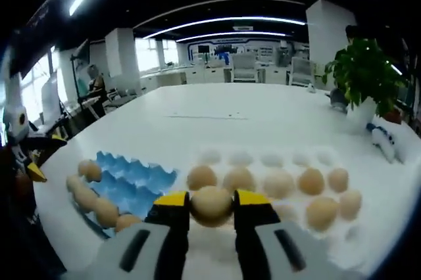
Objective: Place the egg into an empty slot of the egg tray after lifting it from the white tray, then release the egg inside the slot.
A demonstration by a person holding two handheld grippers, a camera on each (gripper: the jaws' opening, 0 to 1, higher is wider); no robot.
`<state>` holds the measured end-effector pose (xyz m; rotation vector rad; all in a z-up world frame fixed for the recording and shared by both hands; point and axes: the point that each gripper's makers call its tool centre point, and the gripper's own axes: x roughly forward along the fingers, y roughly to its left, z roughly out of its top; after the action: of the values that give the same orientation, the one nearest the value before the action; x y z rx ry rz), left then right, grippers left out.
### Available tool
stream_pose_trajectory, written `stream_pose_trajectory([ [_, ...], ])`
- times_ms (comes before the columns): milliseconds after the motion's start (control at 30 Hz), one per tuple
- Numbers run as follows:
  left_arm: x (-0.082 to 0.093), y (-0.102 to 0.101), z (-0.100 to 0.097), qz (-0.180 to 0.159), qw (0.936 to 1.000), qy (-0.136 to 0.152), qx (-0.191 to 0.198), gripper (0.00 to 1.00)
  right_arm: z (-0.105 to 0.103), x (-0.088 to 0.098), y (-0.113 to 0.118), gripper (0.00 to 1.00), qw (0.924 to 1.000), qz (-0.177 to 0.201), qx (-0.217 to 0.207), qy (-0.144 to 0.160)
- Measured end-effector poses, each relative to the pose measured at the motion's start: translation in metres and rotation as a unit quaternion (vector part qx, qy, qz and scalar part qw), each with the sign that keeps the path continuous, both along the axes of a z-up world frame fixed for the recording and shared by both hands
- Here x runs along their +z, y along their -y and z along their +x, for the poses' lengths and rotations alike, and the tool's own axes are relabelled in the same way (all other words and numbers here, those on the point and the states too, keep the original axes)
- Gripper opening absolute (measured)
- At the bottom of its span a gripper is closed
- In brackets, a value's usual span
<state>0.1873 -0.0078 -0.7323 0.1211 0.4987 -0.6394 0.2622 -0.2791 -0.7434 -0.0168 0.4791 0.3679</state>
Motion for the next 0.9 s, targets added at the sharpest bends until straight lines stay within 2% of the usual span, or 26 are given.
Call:
stream_pose_trajectory([
  [200,0.001,-0.002,0.000,0.000,1.0000,0.002,0.004,0.88,0.001,0.003,-0.031,0.25,0.9992,0.017,0.036,-0.001],
  [633,-0.002,-0.002,-0.003,0.000,1.0000,-0.003,0.004,0.87,-0.004,-0.001,-0.079,0.26,0.9954,0.043,0.085,-0.010],
  [900,-0.003,0.000,-0.003,0.002,1.0000,-0.005,0.000,0.89,-0.012,-0.002,-0.118,0.26,0.9893,0.050,0.136,-0.015],
])
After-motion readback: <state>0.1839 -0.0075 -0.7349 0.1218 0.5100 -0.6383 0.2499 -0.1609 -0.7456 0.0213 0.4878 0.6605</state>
